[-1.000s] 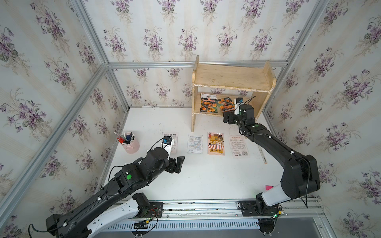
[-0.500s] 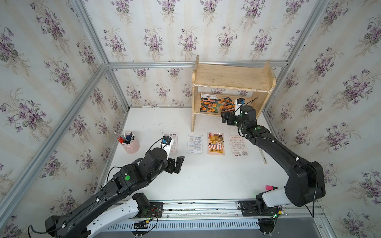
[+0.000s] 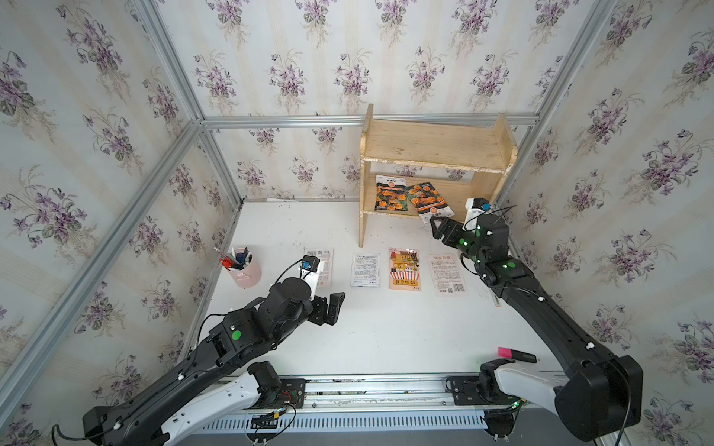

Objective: Take the seed bag off the shelf
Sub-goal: Pick up the seed packet from the shelf.

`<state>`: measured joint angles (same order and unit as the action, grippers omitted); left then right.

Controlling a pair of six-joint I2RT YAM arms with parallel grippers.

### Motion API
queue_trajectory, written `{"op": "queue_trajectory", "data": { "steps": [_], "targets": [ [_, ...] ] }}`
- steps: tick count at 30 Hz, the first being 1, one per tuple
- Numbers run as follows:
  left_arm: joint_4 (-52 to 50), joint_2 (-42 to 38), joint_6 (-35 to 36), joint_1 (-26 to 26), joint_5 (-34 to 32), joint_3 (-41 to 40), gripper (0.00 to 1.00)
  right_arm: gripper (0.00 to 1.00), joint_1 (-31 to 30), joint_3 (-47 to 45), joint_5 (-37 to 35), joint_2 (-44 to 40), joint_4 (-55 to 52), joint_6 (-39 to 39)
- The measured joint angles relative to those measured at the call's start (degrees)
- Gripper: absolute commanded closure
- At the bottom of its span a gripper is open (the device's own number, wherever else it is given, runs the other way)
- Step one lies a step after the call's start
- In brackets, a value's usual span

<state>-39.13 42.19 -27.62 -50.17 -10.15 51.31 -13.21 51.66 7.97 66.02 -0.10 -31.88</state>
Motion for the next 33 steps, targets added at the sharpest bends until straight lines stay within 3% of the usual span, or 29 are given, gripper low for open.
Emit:
{"op": "queue_trajectory", "data": {
  "steps": [12, 33],
  "targets": [
    [0.9, 1.2, 0.0, 0.0, 1.4, 0.1, 0.0, 0.32, 3.6, -5.2, 12.4, 1.0, 9.2, -15.1],
    [1.3, 0.6, -0.1, 0.0, 1.3, 0.1, 0.0, 0.49, 3.5, -4.5, 15.5, 13.5, 20.9, -21.9]
  ]
}}
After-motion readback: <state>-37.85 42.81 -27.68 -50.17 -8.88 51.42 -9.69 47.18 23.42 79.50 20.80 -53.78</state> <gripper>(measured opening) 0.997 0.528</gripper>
